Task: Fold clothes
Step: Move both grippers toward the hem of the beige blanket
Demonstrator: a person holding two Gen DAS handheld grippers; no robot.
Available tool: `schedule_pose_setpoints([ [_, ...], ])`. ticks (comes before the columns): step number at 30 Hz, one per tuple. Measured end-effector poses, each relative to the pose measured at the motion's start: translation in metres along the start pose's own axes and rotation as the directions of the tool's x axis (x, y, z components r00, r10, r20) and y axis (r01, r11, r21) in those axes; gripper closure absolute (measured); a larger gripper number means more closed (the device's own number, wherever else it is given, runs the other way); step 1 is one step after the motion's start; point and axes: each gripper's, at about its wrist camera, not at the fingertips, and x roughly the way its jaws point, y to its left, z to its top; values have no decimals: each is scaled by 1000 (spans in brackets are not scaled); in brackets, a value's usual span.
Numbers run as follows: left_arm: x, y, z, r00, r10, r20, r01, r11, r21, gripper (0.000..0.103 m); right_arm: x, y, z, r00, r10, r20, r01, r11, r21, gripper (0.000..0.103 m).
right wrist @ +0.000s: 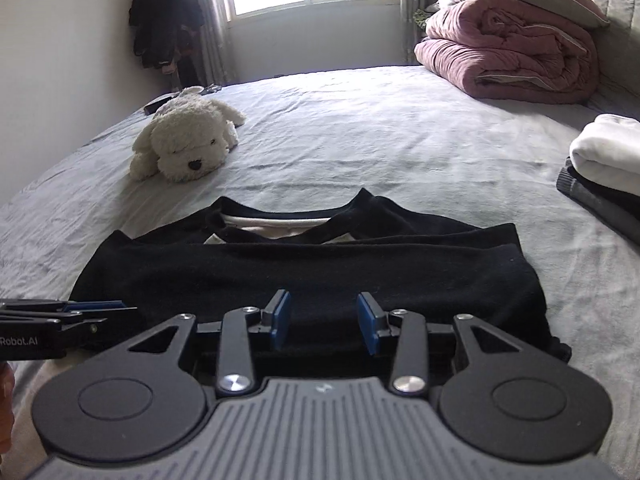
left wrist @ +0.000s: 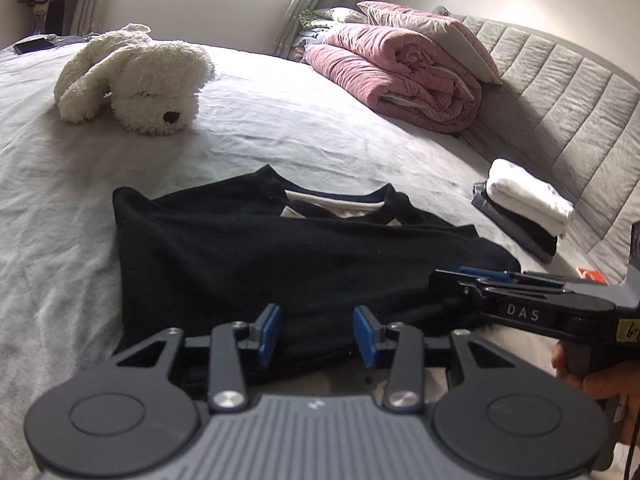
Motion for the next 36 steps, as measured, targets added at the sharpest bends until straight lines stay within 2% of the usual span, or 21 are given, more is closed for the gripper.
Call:
schedule_pose_setpoints([
  [4,-6,-2,-7,1000,22,-2,-21,996,90,61,0,1,-11,1000,-24,-8,23,993,-114,58],
  [11,-39,6,-25,999,-9,53,5,996,90,57,-30,-31,-20,997,75,1,-74,996,-56,54],
  [16,-62,-3,-47,997,-33,69,22,988,156,52,-51,-37,-35,991,131,0,-131,988,-78,51],
  [21,-72,-17,-76,1000,-2,17,-3,964,266,49,-66,-26,-62,990,132,-42,-138,971,-198,43],
  [24,-85,-21,-88,1000,10,16,-15,958,285,44,-78,-22,-78,992,117,-51,-126,957,-260,37],
  [29,-104,-29,-105,1000,16,-13,-11,959,283,40,-100,-37,-91,990,117,-75,-132,963,-233,32],
  [32,-113,-37,-110,998,23,-63,-3,953,302,38,-115,-47,-97,989,104,-103,-124,970,-210,32],
  [36,-128,-39,-112,990,34,-134,0,970,244,37,-136,-59,-103,985,80,-154,-103,984,-143,32],
])
